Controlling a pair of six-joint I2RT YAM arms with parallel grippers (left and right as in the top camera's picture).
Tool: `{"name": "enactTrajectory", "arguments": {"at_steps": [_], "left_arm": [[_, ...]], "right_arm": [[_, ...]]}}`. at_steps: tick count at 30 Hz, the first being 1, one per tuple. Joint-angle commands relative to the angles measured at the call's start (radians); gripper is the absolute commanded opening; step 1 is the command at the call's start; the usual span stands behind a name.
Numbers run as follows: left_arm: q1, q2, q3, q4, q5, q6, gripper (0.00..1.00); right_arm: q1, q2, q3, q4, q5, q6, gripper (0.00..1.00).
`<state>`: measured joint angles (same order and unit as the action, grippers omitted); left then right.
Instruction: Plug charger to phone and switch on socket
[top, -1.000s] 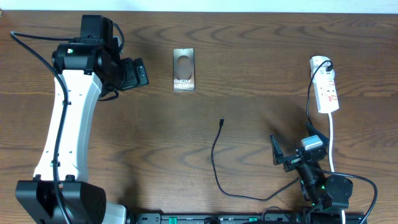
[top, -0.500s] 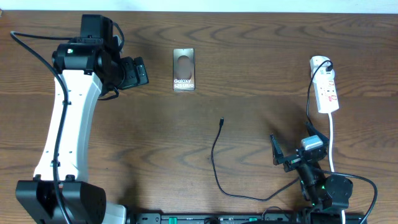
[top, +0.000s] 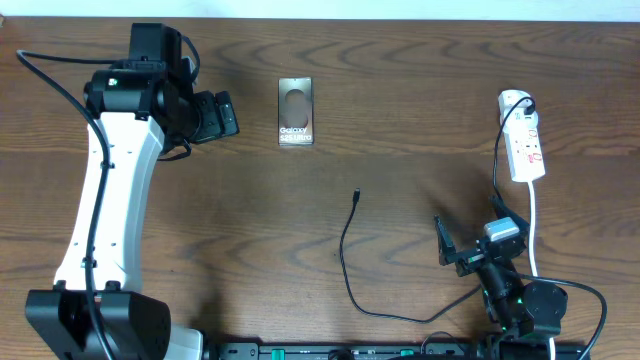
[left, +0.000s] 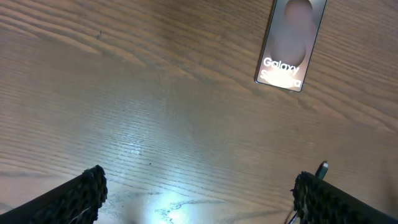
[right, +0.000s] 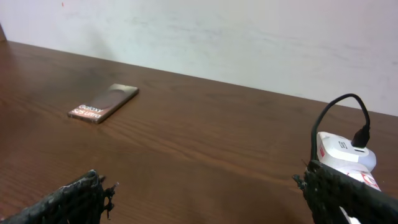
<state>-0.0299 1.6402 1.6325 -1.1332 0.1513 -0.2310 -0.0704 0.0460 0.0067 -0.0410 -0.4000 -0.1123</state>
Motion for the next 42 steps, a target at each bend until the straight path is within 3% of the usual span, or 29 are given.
{"name": "enactTrajectory", "arguments": {"at_steps": [1, 42], "left_arm": [[0.0, 0.006, -0.012, -0.002, -0.013, 0.009, 0.97], [0.0, 0.006, -0.012, 0.041, -0.013, 0.009, 0.98]], "right_arm": [[0.006, -0.001, -0.001, -0.004, 0.005, 0.01, 0.99], [0.006, -0.001, -0.001, -0.004, 0.005, 0.01, 0.99]]}}
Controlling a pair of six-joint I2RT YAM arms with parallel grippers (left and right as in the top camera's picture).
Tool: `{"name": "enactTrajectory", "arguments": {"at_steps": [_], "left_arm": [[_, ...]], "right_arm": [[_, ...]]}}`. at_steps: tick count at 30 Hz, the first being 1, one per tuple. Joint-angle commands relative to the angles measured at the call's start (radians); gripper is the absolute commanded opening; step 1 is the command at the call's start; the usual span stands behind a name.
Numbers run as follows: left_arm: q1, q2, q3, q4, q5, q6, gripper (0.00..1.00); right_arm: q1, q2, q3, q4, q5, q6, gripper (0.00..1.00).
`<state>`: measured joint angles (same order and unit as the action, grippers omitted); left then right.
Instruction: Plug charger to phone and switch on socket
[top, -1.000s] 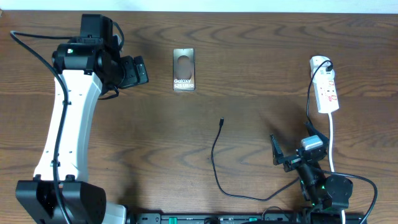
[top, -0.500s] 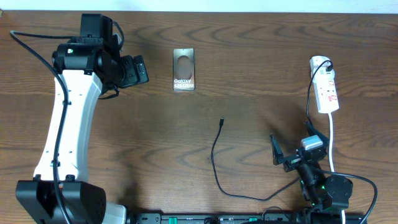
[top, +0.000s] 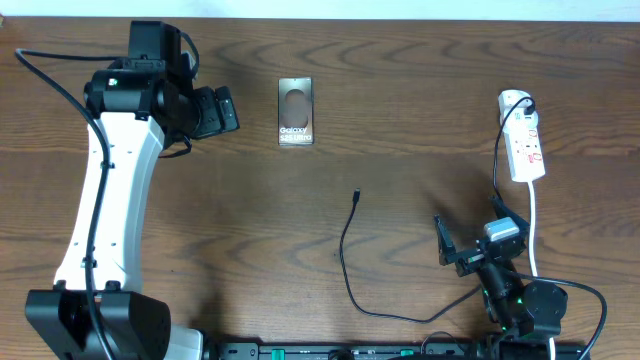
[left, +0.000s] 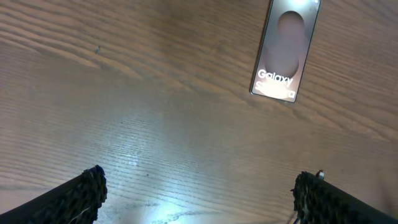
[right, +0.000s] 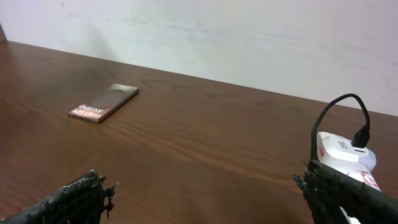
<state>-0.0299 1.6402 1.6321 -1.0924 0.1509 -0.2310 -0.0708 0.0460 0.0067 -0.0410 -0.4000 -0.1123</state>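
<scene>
The phone (top: 295, 111) lies flat near the table's back, screen up with "Galaxy" on it, also visible in the left wrist view (left: 284, 53) and the right wrist view (right: 104, 103). The black charger cable (top: 350, 270) curls across the table, its plug tip (top: 356, 195) free, below and right of the phone. A white socket strip (top: 523, 138) lies at the right with a black plug in its far end. My left gripper (top: 224, 112) hangs open just left of the phone. My right gripper (top: 470, 250) is open near the front right edge, empty.
The white lead (top: 533, 225) of the socket strip runs down past my right gripper. A pale wall (right: 249, 37) stands behind the table's far edge. The left arm's white link (top: 105, 200) spans the table's left side.
My left gripper has shifted slightly toward the back of the table, so the phone sits lower in its view. The right arm, phone and cable are unchanged.
</scene>
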Motion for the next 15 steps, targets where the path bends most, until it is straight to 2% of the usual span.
{"name": "enactTrajectory", "arguments": {"at_steps": [1, 15], "left_arm": [[0.0, 0.006, -0.012, 0.001, -0.012, 0.009, 0.98], [0.0, 0.006, -0.012, 0.001, -0.012, 0.009, 0.98]], "right_arm": [[0.006, -0.001, -0.001, -0.004, 0.005, 0.01, 0.99], [0.006, -0.001, -0.001, -0.004, 0.005, 0.01, 0.99]]}}
